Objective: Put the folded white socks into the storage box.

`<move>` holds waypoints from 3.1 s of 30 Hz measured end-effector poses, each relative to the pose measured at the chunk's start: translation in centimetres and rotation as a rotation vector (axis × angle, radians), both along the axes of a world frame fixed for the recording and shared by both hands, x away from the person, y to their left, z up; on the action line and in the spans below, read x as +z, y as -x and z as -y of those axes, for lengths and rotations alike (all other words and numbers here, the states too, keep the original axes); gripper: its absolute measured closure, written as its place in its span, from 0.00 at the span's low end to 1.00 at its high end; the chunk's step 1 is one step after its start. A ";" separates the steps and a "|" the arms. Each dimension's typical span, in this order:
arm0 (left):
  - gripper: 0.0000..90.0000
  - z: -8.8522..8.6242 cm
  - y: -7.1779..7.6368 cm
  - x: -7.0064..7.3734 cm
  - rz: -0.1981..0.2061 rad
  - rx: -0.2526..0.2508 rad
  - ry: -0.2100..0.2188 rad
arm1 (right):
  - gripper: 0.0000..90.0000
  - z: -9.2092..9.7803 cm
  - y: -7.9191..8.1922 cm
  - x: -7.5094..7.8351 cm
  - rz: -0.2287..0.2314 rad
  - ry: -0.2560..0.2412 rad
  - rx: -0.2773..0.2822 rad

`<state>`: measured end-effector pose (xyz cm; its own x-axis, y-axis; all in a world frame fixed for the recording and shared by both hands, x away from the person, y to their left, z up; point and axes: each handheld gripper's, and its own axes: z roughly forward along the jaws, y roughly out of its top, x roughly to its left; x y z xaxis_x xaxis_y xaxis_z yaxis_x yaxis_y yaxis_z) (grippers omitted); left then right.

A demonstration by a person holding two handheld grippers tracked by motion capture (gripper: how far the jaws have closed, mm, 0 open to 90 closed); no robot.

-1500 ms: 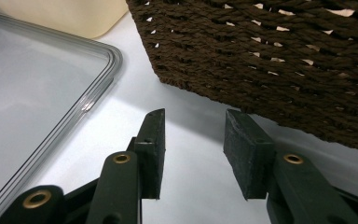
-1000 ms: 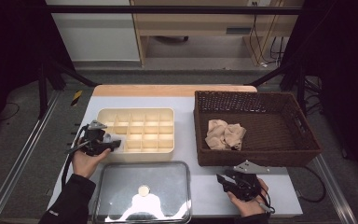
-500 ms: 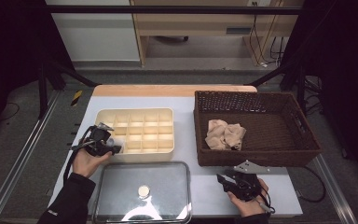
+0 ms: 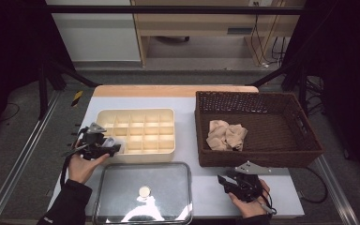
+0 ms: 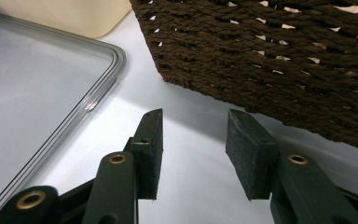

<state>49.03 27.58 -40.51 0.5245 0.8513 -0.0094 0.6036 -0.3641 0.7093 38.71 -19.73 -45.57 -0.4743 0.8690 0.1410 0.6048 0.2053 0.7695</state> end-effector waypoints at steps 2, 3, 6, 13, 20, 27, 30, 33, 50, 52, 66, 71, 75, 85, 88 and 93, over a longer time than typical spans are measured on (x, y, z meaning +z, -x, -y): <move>0.65 -0.1 0.3 0.2 0.005 -0.011 0.002 | 0.63 0.0 0.0 0.0 0.001 -0.001 0.001; 0.70 0.1 0.4 0.1 0.005 -0.012 -0.008 | 0.63 0.0 0.0 0.0 0.003 0.000 0.003; 0.76 0.5 0.0 -0.2 -0.001 -0.007 -0.051 | 0.64 -0.1 0.0 0.0 -0.003 0.001 0.003; 0.78 0.9 -0.9 -1.0 -0.058 -0.006 -0.085 | 0.64 -0.1 -0.1 -0.1 -0.008 0.000 0.006; 0.79 1.4 -1.7 -1.4 -0.127 -0.017 -0.106 | 0.64 -0.5 -0.1 -0.2 -0.016 0.001 0.015; 0.81 2.6 -2.2 -1.9 -0.170 -0.023 -0.197 | 0.64 -0.7 -0.1 -0.3 -0.014 0.005 0.024; 0.81 2.6 -2.2 -1.8 -0.172 -0.026 -0.200 | 0.64 -0.7 -0.1 -0.3 -0.014 0.006 0.026; 0.78 2.2 -2.0 -1.8 -0.142 -0.027 -0.163 | 0.64 -0.7 -0.1 -0.3 -0.015 0.004 0.027; 0.86 0.8 0.2 -1.6 -0.009 -0.016 -0.077 | 0.65 -0.4 0.0 -0.1 -0.002 -0.002 0.019; 0.87 1.2 0.1 -1.9 -0.010 -0.018 -0.092 | 0.65 -0.4 0.0 -0.1 0.004 -0.003 0.023; 0.90 1.4 -1.1 -2.3 -0.066 -0.024 -0.091 | 0.66 -0.7 -0.1 0.0 0.003 -0.004 0.038; 0.86 1.3 -0.8 -2.2 -0.024 -0.018 -0.073 | 0.64 -0.8 -0.1 0.1 0.012 -0.007 0.039; 0.75 1.3 -0.3 -1.7 0.049 -0.004 -0.062 | 0.63 -0.7 0.0 0.1 0.017 -0.021 0.031; 0.58 -0.2 1.8 0.3 0.174 0.010 0.022 | 0.60 -0.5 0.1 0.3 0.043 -0.046 0.025; 0.56 -0.5 2.5 0.3 0.181 0.003 0.050 | 0.59 -0.6 0.2 0.4 0.044 -0.040 0.023; 0.58 -1.0 3.9 -0.1 0.183 0.018 0.079 | 0.57 -0.5 0.2 0.6 0.055 -0.045 0.019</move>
